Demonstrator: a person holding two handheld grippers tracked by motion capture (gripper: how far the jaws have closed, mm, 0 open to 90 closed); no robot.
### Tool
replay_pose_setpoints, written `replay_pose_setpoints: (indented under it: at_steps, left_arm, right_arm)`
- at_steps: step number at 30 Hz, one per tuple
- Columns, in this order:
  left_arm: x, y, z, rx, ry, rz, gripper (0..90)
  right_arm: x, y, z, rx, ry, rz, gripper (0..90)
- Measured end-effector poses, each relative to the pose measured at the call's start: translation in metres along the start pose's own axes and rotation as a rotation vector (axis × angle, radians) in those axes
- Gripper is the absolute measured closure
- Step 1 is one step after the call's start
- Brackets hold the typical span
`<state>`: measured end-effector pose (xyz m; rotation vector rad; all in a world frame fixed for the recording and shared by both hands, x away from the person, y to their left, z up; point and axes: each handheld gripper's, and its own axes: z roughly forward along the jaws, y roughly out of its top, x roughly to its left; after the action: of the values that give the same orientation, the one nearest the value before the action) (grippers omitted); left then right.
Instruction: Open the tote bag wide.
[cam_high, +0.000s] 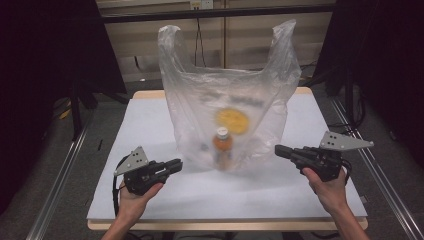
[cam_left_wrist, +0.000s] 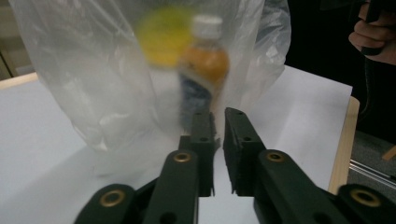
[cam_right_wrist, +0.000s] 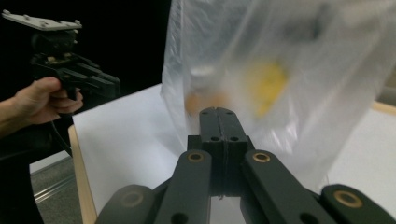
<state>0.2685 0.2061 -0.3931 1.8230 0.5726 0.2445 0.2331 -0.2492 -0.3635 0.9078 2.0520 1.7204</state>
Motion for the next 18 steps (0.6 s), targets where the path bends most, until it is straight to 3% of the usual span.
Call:
replay_pose_setpoints:
  at_steps: [1, 2, 6, 9, 14, 18]
  left_arm:
    - [0.001, 0.003, 0.000, 0.002, 0.009, 0.008, 85.2]
    - [0.002, 0.006, 0.002, -0.009, -0.013, 0.008, 86.0]
    - [0.002, 0.015, 0.009, -0.024, -0.030, 0.017, 88.5]
    - [0.003, 0.022, 0.016, -0.008, -0.011, 0.031, 89.4]
    - [0.006, 0.035, 0.024, -0.029, -0.033, 0.028, 90.0]
    - [0.008, 0.052, 0.026, -0.037, -0.033, 0.055, 90.0]
  right_arm:
    - [0.000, 0.004, 0.001, -0.009, -0.004, -0.007, 90.0]
    - [-0.001, 0.009, 0.001, -0.022, 0.003, -0.010, 90.0]
    - [-0.002, 0.024, 0.005, -0.046, 0.022, -0.031, 90.0]
    - [-0.003, 0.032, 0.010, -0.050, 0.019, -0.044, 90.0]
    - [-0.003, 0.045, 0.020, -0.047, 0.030, -0.057, 90.0]
    - [-0.004, 0.061, 0.029, -0.053, 0.030, -0.071, 90.0]
